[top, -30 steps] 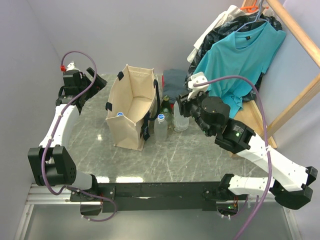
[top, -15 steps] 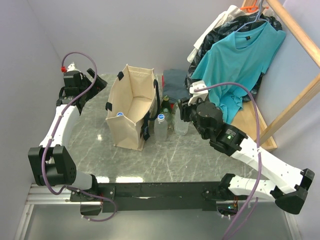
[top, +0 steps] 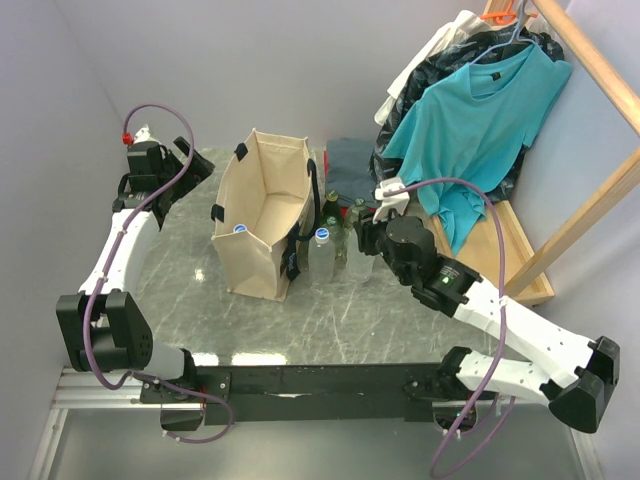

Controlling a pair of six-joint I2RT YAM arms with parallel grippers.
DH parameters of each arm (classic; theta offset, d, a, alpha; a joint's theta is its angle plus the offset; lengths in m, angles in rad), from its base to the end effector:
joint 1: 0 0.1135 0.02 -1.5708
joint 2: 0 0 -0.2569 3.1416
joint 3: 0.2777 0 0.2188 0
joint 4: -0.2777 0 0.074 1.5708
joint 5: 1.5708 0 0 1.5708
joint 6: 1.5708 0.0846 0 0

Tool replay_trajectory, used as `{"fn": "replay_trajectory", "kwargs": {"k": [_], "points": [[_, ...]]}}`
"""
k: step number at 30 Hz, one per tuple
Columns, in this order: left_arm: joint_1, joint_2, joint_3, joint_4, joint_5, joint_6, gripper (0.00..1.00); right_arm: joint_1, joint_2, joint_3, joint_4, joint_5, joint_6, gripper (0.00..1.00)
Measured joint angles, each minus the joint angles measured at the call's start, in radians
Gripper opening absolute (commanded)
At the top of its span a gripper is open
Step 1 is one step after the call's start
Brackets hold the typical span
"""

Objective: Take the beverage out of the canvas bag
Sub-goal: Place the drink at the center of the board.

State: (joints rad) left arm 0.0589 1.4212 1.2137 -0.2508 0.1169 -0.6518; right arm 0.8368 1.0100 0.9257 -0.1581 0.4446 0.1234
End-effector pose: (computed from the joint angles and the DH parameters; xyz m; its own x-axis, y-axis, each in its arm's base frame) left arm 0.3417 0.0103 0.3130 -0.3790 -0.6259 -0.6817 -0.2314 0.7773 -0.5850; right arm 0.1905 0.1568 0.3370 -0.2076 -0.0643 -0.9761 -0.3679 0.9297 0.0170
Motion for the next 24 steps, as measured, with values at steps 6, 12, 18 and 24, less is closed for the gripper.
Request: {"fn": "replay_trajectory", "kwargs": {"k": [6, 12, 18, 24], "points": [[0.0, 0.0, 0.0, 0.0, 0.0, 0.0, 0.96, 0.0, -0.013, -0.085, 0.089, -0.027, -0.002, 0.0], [0.0, 0.0, -0.002, 0.002, 0.003, -0.005, 0.96, 0.0, -0.042, -0.202, 0.193, -0.036, -0.014, 0.0], [0.0, 0.0, -0.002, 0.003, 0.004, -0.008, 0.96, 0.0, -0.042, -0.271, 0.283, -0.054, -0.025, 0.0], [0.0, 0.0, -0.002, 0.003, 0.004, -0.008, 0.96, 0.0, -0.037, -0.304, 0.353, -0.071, -0.043, 0.0]]}}
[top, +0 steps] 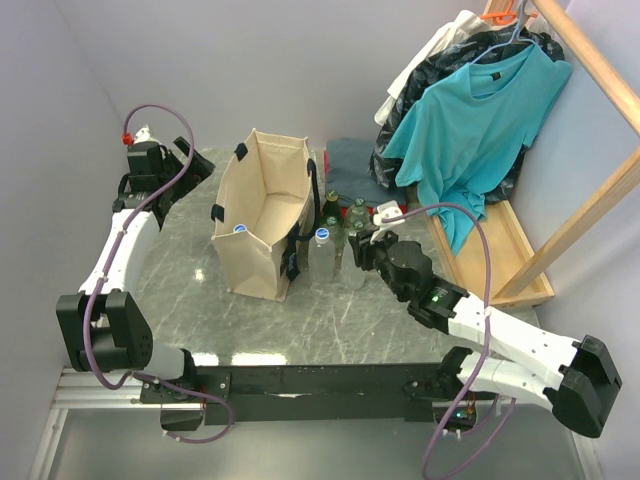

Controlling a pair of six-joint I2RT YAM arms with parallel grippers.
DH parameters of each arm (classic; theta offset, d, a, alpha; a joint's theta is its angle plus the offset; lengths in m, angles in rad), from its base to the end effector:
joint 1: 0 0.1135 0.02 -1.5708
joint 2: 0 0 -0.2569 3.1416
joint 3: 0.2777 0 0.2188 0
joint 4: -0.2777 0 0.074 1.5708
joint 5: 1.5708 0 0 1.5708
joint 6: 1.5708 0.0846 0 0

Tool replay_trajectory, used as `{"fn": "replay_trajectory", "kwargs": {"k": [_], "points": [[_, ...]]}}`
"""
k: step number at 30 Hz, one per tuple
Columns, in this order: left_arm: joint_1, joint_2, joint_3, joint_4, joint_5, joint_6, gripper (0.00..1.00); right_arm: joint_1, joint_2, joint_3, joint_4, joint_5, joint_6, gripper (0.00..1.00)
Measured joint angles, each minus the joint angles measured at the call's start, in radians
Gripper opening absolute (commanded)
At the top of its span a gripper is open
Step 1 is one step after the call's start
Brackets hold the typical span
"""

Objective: Take the beverage out of the canvas bag
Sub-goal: Place the drink at the center of the board.

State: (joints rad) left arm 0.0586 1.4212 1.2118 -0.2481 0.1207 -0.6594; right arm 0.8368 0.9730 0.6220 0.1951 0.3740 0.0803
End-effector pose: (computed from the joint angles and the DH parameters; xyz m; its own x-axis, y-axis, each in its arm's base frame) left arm 0.3417 0.0098 0.3127 -0.3790 -0.6315 -0.6765 -0.2309 0.7724 -0.5917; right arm 0.1867 0.1609 0.2861 -0.1397 -0.0434 -0.9892 -0.4396 0.8979 0.0227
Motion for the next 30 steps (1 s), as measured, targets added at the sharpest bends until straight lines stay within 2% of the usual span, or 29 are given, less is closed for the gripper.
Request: {"fn": "replay_trajectory", "kwargs": {"k": [20, 22, 26, 27, 29, 30], "points": [[0.0, 0.0, -0.002, 0.0, 0.0, 0.0, 0.96, 0.0, 0.086, -0.002, 0.067, -0.006, -0.022, 0.01], [-0.001, 0.0, -0.002, 0.0, 0.0, 0.0, 0.96, 0.0, 0.097, -0.002, 0.067, -0.008, -0.022, 0.22], [-0.001, 0.0, -0.002, 0.0, -0.001, 0.0, 0.96, 0.0, 0.106, -0.001, 0.082, -0.009, -0.018, 0.27], [-0.001, 0.0, -0.002, 0.0, -0.001, 0.0, 0.96, 0.0, 0.107, -0.001, 0.082, -0.009, -0.018, 0.4], [-0.001, 0.0, -0.002, 0.0, -0.001, 0.0, 0.96, 0.0, 0.107, -0.001, 0.081, -0.01, -0.017, 0.45], [-0.001, 0.0, -0.002, 0.0, -0.001, 0.0, 0.96, 0.0, 0.107, 0.0, 0.081, -0.01, -0.017, 0.52]]}}
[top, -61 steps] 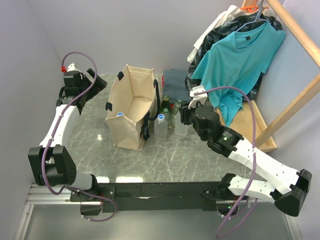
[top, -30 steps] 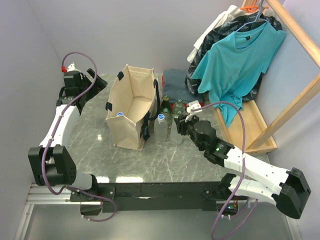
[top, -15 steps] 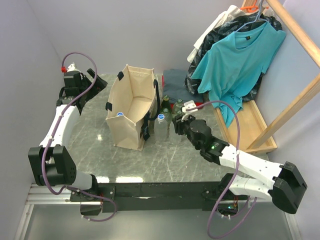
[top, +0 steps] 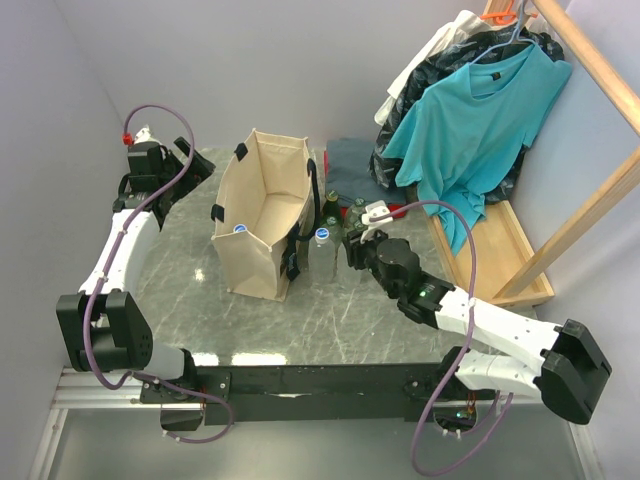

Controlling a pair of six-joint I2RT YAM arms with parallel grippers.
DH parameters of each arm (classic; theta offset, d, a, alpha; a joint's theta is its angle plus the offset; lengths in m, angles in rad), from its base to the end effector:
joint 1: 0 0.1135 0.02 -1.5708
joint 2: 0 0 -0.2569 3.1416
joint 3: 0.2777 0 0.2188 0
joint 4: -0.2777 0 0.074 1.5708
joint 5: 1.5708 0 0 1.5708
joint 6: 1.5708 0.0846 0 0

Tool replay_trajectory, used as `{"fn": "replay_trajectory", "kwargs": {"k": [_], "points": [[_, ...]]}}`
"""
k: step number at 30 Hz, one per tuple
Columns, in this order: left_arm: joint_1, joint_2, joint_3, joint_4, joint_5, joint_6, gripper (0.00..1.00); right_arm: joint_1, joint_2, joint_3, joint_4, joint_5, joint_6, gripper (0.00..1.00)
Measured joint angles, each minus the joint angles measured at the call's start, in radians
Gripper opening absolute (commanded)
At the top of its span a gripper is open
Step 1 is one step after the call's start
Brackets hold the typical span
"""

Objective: Take the beverage out of the canvas bag
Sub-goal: Place the drink at the center of the board, then take out the drink from the canvas bag.

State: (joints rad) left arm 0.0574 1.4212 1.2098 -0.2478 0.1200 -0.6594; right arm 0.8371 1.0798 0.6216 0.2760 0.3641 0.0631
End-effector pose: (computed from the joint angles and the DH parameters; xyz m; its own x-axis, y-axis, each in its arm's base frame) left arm 0.3417 0.0095 0.3120 -0.3805 -0.6311 -0.6760 -0.2314 0.7727 -0.5911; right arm 0.1996 0.1764 0.2730 -0.1501 -0.0784 -0.9856 -0.4509 0.8926 -0.0024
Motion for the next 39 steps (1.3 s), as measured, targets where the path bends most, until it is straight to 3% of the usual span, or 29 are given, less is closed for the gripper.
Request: {"fn": "replay_trajectory", "kwargs": {"k": [6, 20, 29, 39], "points": [[0.0, 0.0, 0.0, 0.0, 0.0, -0.007, 0.96, 0.0, -0.007, 0.031, 0.023, 0.0, 0.004, 0.7], [-0.006, 0.0, 0.0, -0.001, -0.001, -0.007, 0.96, 0.001, -0.051, 0.161, -0.016, -0.015, -0.004, 0.76], [-0.006, 0.0, 0.0, -0.004, -0.002, -0.007, 0.96, 0.001, 0.011, 0.467, -0.173, -0.106, -0.036, 0.79], [-0.006, 0.0, 0.0, -0.004, -0.001, -0.006, 0.96, 0.001, 0.242, 0.791, -0.374, -0.261, -0.058, 0.78]]}}
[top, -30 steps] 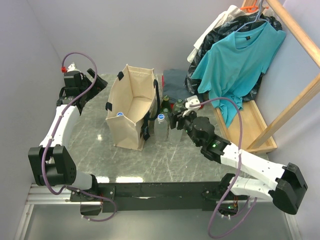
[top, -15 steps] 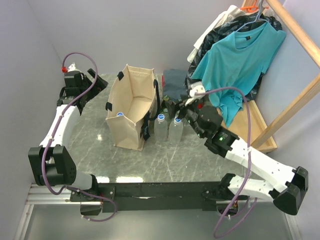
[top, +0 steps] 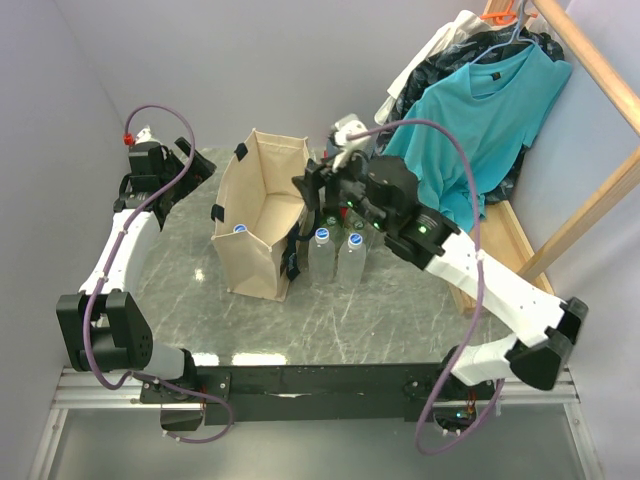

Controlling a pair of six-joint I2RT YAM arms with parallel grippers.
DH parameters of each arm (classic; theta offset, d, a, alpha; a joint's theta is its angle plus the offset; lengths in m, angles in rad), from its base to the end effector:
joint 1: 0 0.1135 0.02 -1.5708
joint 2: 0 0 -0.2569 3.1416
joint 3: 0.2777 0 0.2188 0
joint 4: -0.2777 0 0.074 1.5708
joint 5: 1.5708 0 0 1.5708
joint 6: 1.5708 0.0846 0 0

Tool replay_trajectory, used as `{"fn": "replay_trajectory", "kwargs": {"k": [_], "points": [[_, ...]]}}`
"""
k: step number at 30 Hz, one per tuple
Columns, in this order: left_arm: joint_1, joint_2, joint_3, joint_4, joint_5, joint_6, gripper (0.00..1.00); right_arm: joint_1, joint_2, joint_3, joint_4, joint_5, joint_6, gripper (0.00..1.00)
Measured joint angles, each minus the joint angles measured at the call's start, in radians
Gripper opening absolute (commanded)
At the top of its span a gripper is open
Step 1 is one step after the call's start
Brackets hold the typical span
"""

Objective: Take the beverage out of the canvas bag
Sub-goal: Take out the drink from the canvas bag.

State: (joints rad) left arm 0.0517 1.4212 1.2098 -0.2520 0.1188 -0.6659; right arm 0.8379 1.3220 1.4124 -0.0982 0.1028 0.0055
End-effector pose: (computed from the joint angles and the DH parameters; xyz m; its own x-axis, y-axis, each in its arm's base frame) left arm 0.3414 0.0076 0.3114 -0.3847 -0.6341 -0.6707 -0.2328 0.7698 -0.5943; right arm 0.2199 0.2313 0.4400 -0.0089 -0.0017 -1.0000 -0.6706 0.7418 0.0047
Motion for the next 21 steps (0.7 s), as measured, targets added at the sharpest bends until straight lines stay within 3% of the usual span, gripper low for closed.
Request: {"fn": "replay_trajectory", "kwargs": {"k": [21], "points": [[0.0, 0.0, 0.0, 0.0, -0.001, 0.0, 0.96, 0.001, 0.484, 0.513, -0.272, -0.291, 0.011, 0.78]]}}
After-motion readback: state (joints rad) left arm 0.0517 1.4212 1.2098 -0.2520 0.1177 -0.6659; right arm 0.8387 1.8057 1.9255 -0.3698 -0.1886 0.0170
